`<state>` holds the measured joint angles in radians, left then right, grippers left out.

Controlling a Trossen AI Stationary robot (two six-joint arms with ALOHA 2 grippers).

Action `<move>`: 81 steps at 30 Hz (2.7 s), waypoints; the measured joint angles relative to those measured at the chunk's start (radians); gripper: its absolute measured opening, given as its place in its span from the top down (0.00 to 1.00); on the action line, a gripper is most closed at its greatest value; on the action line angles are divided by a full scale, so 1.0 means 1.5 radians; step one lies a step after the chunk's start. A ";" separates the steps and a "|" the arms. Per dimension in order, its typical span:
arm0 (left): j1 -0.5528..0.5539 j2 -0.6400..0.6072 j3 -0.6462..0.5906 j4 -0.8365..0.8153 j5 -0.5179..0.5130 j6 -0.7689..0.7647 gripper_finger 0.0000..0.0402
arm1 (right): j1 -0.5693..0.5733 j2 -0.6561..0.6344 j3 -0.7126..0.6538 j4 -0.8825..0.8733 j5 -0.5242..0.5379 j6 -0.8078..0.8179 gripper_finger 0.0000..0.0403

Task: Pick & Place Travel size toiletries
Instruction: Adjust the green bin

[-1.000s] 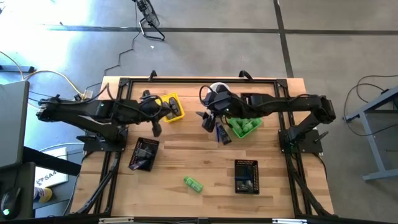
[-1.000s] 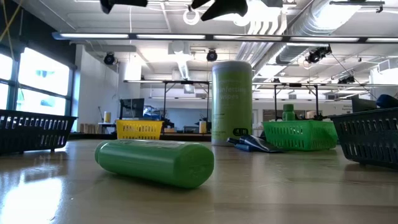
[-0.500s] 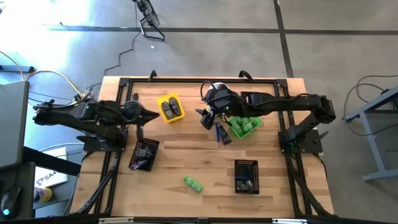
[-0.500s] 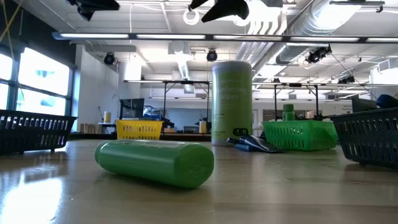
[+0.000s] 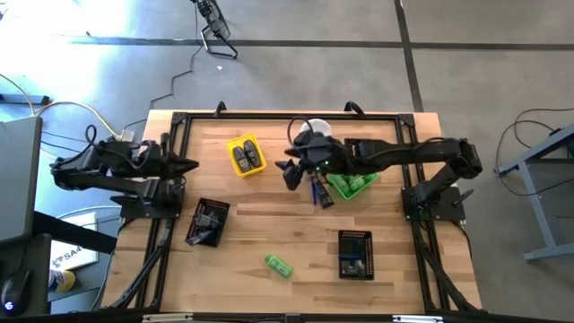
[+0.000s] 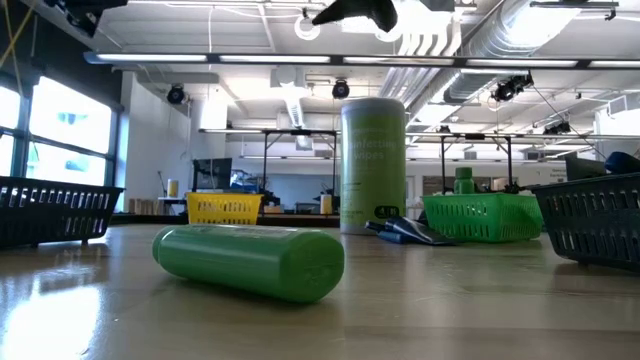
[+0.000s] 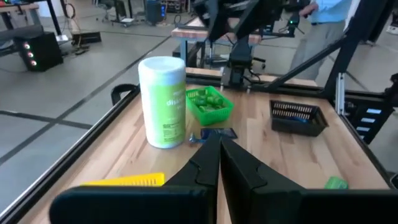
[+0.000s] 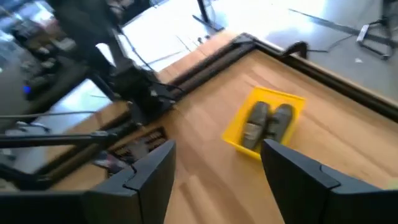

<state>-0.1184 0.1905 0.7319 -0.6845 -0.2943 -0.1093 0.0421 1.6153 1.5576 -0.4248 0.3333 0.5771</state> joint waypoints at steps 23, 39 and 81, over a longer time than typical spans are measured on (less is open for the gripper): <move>0.000 -0.012 0.000 -0.053 0.017 0.020 0.97 | 0.109 0.057 0.003 0.090 0.057 0.129 0.91; 0.000 -0.012 0.000 -0.056 0.054 0.020 0.97 | 0.116 0.156 0.060 -0.268 0.052 0.369 0.99; 0.000 -0.012 0.000 -0.054 0.050 0.017 0.97 | 0.114 0.165 -0.147 -0.421 -0.031 0.479 0.99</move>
<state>-0.1181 0.1722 0.7315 -0.7658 -0.2186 -0.0834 0.2133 1.8629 1.3376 -1.0566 0.2875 1.2962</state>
